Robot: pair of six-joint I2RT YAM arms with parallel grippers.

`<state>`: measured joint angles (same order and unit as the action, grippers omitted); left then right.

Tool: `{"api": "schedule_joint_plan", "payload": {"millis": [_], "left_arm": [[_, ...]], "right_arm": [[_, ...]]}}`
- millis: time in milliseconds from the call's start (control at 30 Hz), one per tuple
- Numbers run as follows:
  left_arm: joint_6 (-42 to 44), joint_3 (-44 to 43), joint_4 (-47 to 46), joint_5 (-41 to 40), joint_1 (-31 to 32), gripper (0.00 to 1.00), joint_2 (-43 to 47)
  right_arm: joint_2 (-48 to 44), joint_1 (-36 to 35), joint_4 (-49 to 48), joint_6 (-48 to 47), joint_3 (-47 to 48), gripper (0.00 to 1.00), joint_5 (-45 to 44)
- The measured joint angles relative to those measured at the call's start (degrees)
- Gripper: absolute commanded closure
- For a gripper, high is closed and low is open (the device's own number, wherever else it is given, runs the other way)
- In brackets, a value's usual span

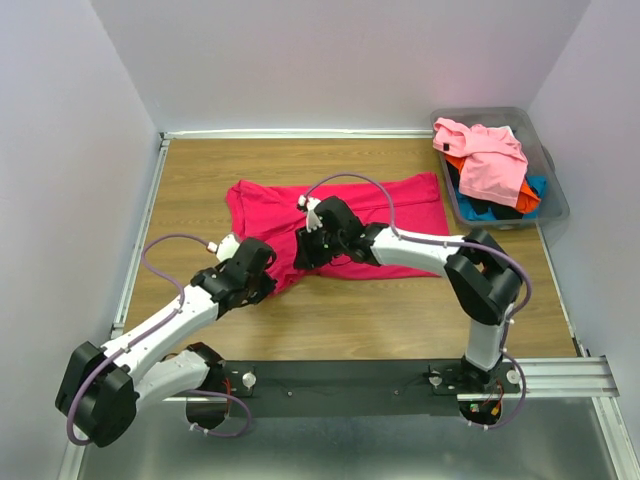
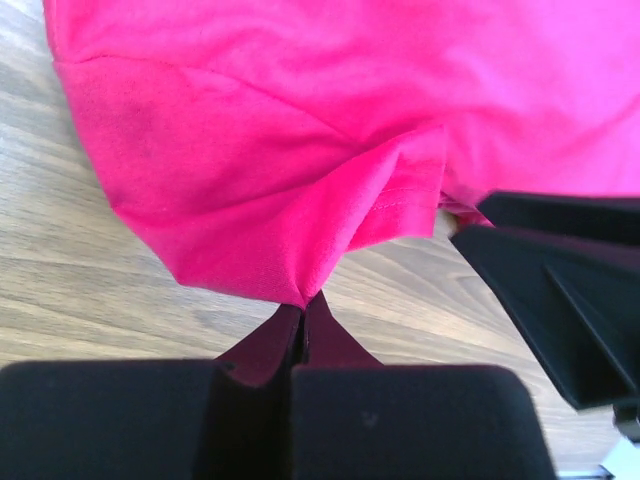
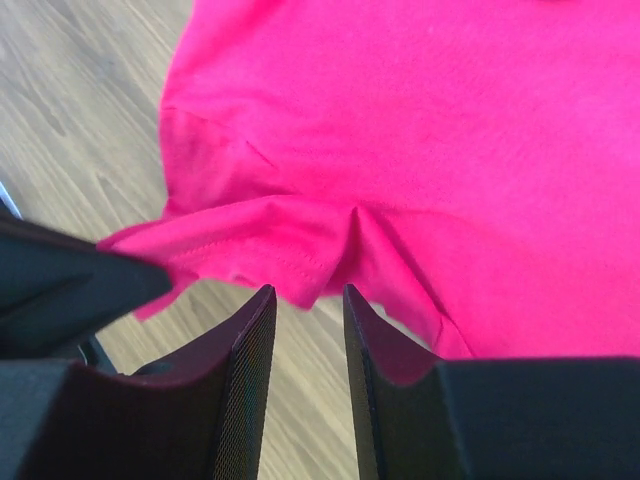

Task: Fold and stack the t-shirts
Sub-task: Fold the tshirt

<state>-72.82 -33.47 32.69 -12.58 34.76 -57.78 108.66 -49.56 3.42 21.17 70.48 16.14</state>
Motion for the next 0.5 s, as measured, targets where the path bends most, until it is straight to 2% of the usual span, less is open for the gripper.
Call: {"api": "schedule_joint_plan", "payload": {"millis": [167,500], "left_arm": [[0.5,-0.7,0.3,0.0,-1.0,1.00,0.0],[1.8,-1.4,0.3,0.1,-2.2,1.00,-1.8]], "right_arm": [[-3.8,0.0,-0.2,-2.9,-3.2,0.60,-1.7],[-2.9,-0.3,0.1,-8.2,-6.3,0.61,-2.0]]}}
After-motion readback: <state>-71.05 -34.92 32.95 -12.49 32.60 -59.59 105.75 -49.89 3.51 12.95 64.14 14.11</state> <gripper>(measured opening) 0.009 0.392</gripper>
